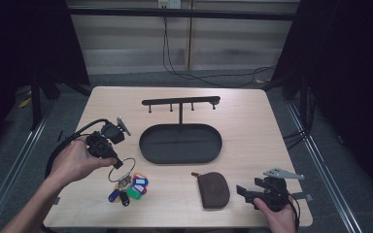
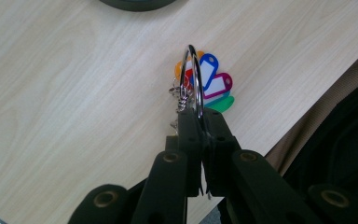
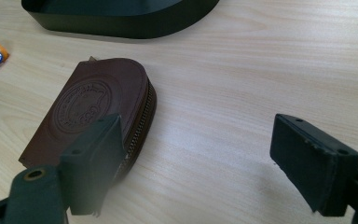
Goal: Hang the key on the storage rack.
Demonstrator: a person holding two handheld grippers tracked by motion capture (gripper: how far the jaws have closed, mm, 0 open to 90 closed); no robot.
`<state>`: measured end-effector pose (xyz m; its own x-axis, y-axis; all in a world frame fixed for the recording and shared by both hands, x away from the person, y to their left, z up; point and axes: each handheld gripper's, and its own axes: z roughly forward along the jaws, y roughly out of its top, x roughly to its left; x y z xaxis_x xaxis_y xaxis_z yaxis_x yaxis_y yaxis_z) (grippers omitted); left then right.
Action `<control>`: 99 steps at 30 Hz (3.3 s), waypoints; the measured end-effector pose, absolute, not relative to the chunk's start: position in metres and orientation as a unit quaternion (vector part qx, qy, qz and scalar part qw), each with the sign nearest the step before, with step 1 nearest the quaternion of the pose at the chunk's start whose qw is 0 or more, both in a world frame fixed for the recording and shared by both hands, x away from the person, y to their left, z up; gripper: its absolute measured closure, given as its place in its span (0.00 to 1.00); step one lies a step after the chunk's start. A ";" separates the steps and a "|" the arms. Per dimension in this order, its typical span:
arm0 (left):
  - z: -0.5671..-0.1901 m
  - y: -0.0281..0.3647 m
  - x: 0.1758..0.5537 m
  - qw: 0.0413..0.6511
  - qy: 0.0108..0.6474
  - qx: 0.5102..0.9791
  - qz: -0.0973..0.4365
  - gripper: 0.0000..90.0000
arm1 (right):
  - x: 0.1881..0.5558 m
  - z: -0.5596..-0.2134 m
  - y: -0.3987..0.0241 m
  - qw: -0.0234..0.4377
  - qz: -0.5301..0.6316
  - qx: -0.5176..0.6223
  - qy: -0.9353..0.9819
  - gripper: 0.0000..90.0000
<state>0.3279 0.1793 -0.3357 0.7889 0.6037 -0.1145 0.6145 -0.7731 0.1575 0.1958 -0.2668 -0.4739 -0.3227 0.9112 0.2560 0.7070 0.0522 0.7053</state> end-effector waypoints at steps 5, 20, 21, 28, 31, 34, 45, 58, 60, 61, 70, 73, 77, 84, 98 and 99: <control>-0.322 0.181 0.331 0.109 0.325 0.939 -0.029 0.97 | 0.195 -0.474 -0.268 0.131 0.391 0.569 0.711 0.19; -0.305 0.176 0.341 0.101 0.326 0.939 -0.032 0.97 | 0.196 -0.474 -0.267 0.132 0.386 0.571 0.712 0.19; -0.306 0.175 0.342 0.100 0.327 0.939 -0.034 0.97 | 0.196 -0.475 -0.267 0.132 0.384 0.573 0.712 0.19; -0.299 0.172 0.346 0.092 0.331 0.939 -0.033 0.97 | 0.197 -0.475 -0.268 0.131 0.384 0.574 0.712 0.19; -0.296 0.171 0.346 0.091 0.328 0.940 -0.034 0.97 | 0.196 -0.475 -0.268 0.130 0.383 0.574 0.711 0.19; -0.289 0.168 0.346 0.092 0.324 0.941 -0.032 0.97 | 0.196 -0.475 -0.268 0.130 0.384 0.573 0.712 0.19; -0.274 0.161 0.351 0.085 0.325 0.941 -0.031 0.97 | 0.197 -0.475 -0.268 0.128 0.383 0.573 0.713 0.19; -0.260 0.142 0.367 0.086 0.318 0.943 -0.036 0.97 | 0.196 -0.475 -0.268 0.130 0.385 0.571 0.713 0.19; -0.259 0.141 0.367 0.085 0.317 0.944 -0.037 0.97 | 0.196 -0.475 -0.268 0.129 0.385 0.572 0.713 0.19; -0.258 0.140 0.368 0.088 0.318 0.944 -0.035 0.97 | 0.196 -0.475 -0.269 0.129 0.385 0.573 0.712 0.19; -0.258 0.133 0.377 0.081 0.321 0.943 -0.035 0.97 | 0.196 -0.475 -0.268 0.128 0.386 0.570 0.714 0.19; -0.261 0.131 0.380 0.077 0.318 0.944 -0.038 0.97 | 0.196 -0.475 -0.268 0.126 0.385 0.571 0.714 0.19; -0.263 0.128 0.385 0.075 0.326 0.941 -0.040 0.97 | 0.196 -0.475 -0.267 0.128 0.383 0.569 0.716 0.19; -0.263 0.122 0.392 0.079 0.336 0.938 -0.038 0.97 | 0.196 -0.474 -0.265 0.132 0.379 0.566 0.720 0.19; -0.258 0.111 0.415 0.080 0.350 0.933 -0.038 0.98 | 0.197 -0.474 -0.268 0.122 0.389 0.569 0.714 0.18; -0.260 0.110 0.417 0.078 0.351 0.932 -0.037 0.97 | 0.197 -0.474 -0.268 0.121 0.388 0.570 0.714 0.18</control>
